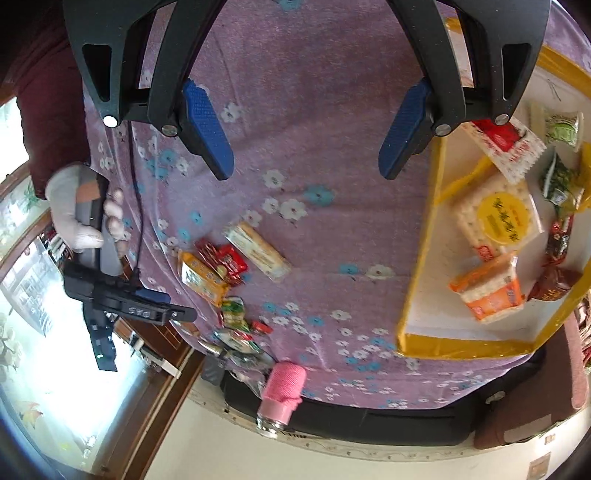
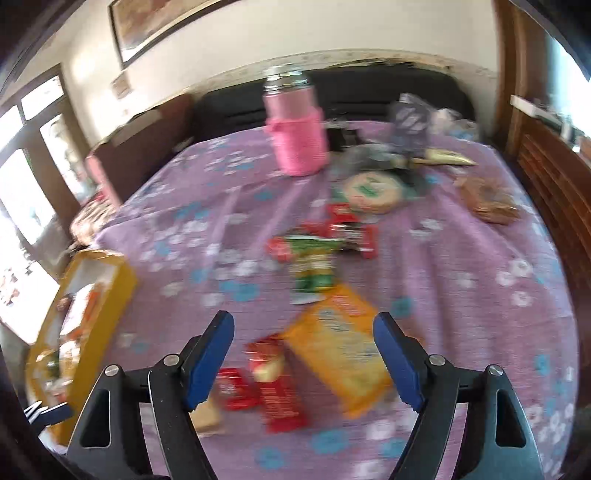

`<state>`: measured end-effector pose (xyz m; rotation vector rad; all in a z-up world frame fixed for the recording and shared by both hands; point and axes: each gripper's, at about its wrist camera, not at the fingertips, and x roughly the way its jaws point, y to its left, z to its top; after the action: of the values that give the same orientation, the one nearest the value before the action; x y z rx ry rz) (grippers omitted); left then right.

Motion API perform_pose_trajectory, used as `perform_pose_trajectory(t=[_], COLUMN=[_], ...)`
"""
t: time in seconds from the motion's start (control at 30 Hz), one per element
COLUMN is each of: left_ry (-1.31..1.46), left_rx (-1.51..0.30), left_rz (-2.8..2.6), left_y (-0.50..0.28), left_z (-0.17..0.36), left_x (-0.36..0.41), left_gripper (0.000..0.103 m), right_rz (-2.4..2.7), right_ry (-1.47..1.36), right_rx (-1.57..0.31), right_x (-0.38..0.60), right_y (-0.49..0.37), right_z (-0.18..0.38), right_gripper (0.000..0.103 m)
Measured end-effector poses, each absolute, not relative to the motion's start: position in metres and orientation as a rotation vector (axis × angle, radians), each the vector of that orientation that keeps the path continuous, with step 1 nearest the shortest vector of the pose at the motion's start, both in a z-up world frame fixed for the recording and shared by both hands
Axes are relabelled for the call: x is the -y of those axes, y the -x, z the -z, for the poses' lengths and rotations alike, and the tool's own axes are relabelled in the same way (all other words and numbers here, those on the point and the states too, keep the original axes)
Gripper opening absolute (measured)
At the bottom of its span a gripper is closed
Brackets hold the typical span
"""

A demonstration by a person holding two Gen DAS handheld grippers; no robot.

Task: Organize snacks
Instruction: 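Grasp the yellow biscuit pack with the right tool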

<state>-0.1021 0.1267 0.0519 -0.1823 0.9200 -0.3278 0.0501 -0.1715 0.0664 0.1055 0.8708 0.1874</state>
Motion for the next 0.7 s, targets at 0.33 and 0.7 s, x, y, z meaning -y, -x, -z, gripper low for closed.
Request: perform_pose_trajectory(t=[0.33, 0.7], left_ry=[0.161, 0.152], left_rx=[-0.916, -1.009], left_rz=[0.328, 0.339], left_y=[0.104, 0.084], left_z=[-0.063, -0.046], left_x=[-0.115, -0.098], left_gripper=[0.081, 0.081], right_rz=[-0.146, -0.179], right_ry=[-0.203, -0.029], right_rx=[-0.936, -0.946], right_x=[0.193, 0.145], right_y=[-0.083, -0.078], right_z=[-0.014, -0.005], right_gripper=[0.081, 0.081])
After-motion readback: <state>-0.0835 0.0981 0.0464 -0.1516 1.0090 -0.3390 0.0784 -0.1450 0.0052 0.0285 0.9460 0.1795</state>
